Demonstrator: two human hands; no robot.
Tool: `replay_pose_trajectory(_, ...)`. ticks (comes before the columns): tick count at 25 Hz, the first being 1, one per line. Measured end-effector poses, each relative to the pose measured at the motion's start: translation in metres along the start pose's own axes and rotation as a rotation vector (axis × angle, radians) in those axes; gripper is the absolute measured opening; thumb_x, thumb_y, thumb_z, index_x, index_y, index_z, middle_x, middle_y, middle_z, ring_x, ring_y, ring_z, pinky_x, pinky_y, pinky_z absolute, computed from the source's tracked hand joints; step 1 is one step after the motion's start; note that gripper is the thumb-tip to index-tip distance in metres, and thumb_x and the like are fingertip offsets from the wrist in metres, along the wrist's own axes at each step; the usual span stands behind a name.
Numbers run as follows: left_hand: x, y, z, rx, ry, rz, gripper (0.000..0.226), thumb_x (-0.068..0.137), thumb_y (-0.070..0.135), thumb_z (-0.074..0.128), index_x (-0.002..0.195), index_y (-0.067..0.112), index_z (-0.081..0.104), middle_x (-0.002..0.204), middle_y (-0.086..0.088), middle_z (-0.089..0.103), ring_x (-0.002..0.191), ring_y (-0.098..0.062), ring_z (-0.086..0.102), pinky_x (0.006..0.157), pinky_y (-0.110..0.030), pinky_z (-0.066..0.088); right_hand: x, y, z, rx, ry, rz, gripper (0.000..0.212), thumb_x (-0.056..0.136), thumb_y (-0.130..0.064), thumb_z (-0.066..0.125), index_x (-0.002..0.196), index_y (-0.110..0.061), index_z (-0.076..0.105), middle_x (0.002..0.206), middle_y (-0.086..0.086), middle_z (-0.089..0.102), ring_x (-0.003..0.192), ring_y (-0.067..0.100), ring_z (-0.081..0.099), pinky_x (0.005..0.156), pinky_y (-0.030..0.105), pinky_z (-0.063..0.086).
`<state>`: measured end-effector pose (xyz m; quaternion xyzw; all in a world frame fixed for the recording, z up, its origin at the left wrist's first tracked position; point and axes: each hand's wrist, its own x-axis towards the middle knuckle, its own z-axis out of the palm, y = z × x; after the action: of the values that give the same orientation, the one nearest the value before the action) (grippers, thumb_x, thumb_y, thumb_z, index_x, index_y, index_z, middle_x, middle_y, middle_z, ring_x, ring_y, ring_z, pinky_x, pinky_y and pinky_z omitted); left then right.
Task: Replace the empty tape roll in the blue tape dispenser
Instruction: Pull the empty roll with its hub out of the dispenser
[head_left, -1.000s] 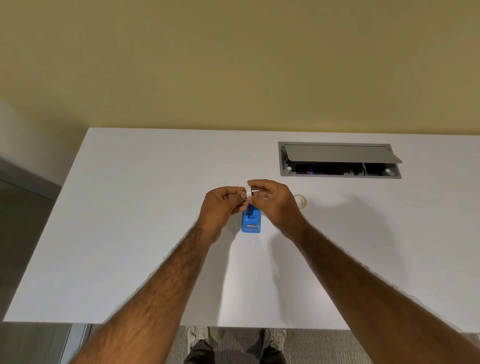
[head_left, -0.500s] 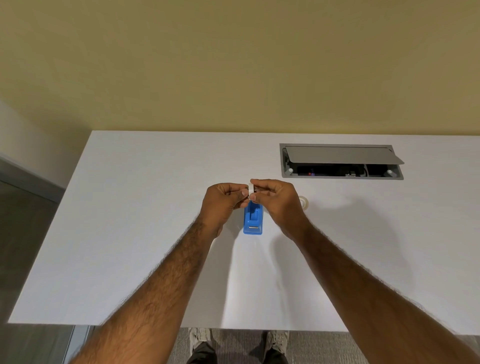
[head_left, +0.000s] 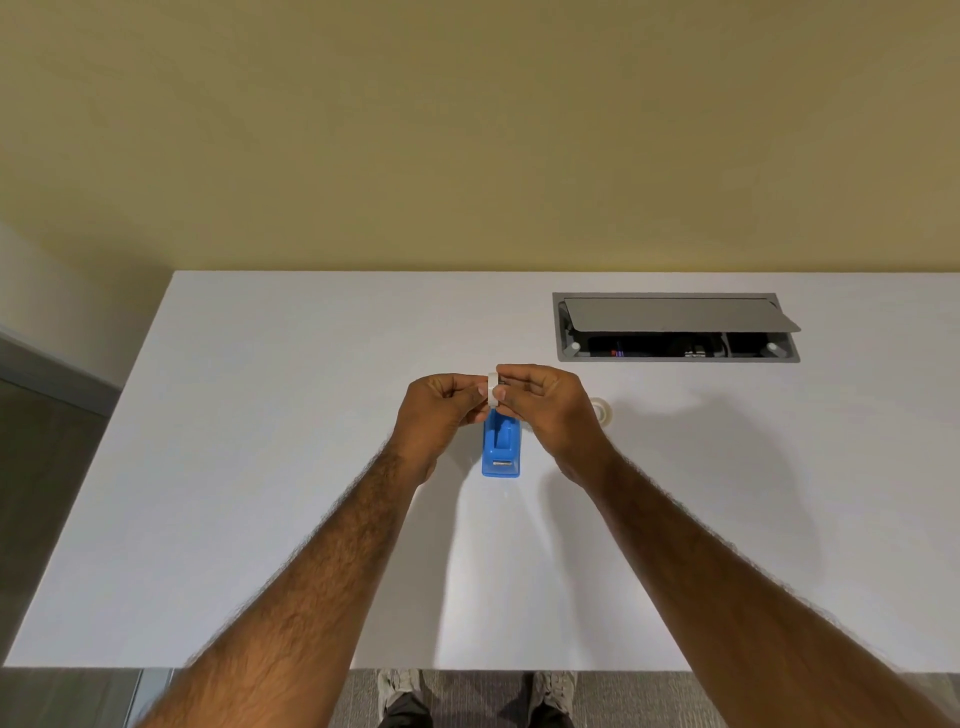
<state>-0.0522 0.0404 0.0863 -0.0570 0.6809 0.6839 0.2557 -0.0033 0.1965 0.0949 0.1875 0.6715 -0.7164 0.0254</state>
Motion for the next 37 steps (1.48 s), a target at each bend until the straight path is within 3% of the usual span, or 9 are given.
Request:
replay_pose_trajectory(4,-0.004,0.003,0.001,0.034,-0.012,0.030,0.017,0.096,0.007,0.064,0.104,0.011,0.078,0.092,-0.006,0.079,0.082,-0.015,0.072,0.082,-0.030,0.061,0.003,0.008,-0.002,0.018,0.047,0.020,0.021,0.083,-0.012,0.069,0.104,-0.014,0.072,0.102,0.014,0.073,0.095,0.032,0.070,0.089,0.048,0.057)
replay_pose_trajectory(10,-0.006,0.003,-0.007,0.022,-0.135,0.042,0.028,0.091,0.008,0.071,0.119,0.006,0.074,0.110,-0.009,0.078,0.105,-0.023,0.074,0.095,-0.034,0.058,0.006,0.000,-0.005,0.097,0.058,0.082,0.018,0.085,-0.005,0.067,0.102,-0.004,0.069,0.101,0.024,0.071,0.093,0.038,0.071,0.086,0.044,0.058)
replay_pose_trajectory(14,-0.001,0.001,-0.004,0.171,-0.014,0.073,0.033,0.080,0.013,0.083,0.113,0.014,0.077,0.102,-0.003,0.079,0.097,-0.021,0.075,0.094,-0.041,0.059,0.009,0.000,-0.006,0.083,0.021,0.083,0.021,0.086,-0.007,0.067,0.107,-0.003,0.068,0.100,0.020,0.073,0.090,0.034,0.073,0.088,0.047,0.057)
replay_pose_trajectory(18,0.005,0.000,-0.002,0.303,0.086,0.121,0.039,0.075,0.019,0.087,0.111,0.023,0.072,0.106,0.006,0.075,0.086,-0.014,0.073,0.079,-0.028,0.057,0.014,0.000,-0.003,0.045,0.013,0.078,0.023,0.088,-0.013,0.067,0.110,-0.005,0.067,0.104,0.017,0.072,0.093,0.031,0.072,0.090,0.048,0.056)
replay_pose_trajectory(22,0.016,0.004,0.002,0.286,-0.046,0.142,0.056,0.081,0.012,0.082,0.133,0.025,0.064,0.122,0.004,0.070,0.097,-0.012,0.074,0.091,-0.026,0.058,0.020,-0.001,-0.003,0.055,0.039,0.104,0.019,0.087,-0.012,0.068,0.105,-0.008,0.069,0.101,0.016,0.073,0.091,0.030,0.073,0.088,0.046,0.057)
replay_pose_trajectory(27,0.040,0.007,0.009,0.334,-0.142,0.149,0.044,0.081,0.010,0.081,0.123,0.021,0.071,0.114,-0.005,0.074,0.096,-0.022,0.075,0.095,-0.040,0.059,0.030,0.000,-0.007,-0.007,0.130,0.110,0.009,0.086,-0.012,0.066,0.092,-0.017,0.071,0.094,0.013,0.075,0.083,0.026,0.074,0.083,0.045,0.060)
replay_pose_trajectory(29,0.052,0.009,0.011,0.342,-0.219,0.152,0.043,0.081,0.008,0.081,0.122,0.020,0.072,0.115,-0.007,0.074,0.097,-0.024,0.075,0.094,-0.039,0.059,0.034,0.000,-0.010,-0.008,0.154,0.109,0.012,0.087,-0.012,0.065,0.084,-0.022,0.070,0.091,0.012,0.075,0.083,0.027,0.074,0.082,0.043,0.060)
replay_pose_trajectory(33,0.079,0.017,0.007,0.280,-0.278,0.106,0.044,0.080,0.001,0.080,0.122,0.014,0.071,0.115,-0.007,0.074,0.092,-0.017,0.074,0.089,-0.029,0.058,0.043,0.005,-0.020,0.124,0.225,0.169,0.007,0.086,-0.008,0.065,0.090,-0.011,0.070,0.093,0.015,0.074,0.085,0.029,0.074,0.083,0.041,0.060)
replay_pose_trajectory(37,0.114,0.008,0.003,0.682,-0.077,0.193,0.048,0.075,0.019,0.087,0.121,0.020,0.071,0.113,0.001,0.069,0.092,-0.017,0.067,0.084,-0.023,0.046,0.047,0.014,-0.023,0.095,0.231,0.191,0.011,0.085,-0.004,0.063,0.094,-0.007,0.069,0.090,0.016,0.074,0.083,0.030,0.073,0.080,0.039,0.060)
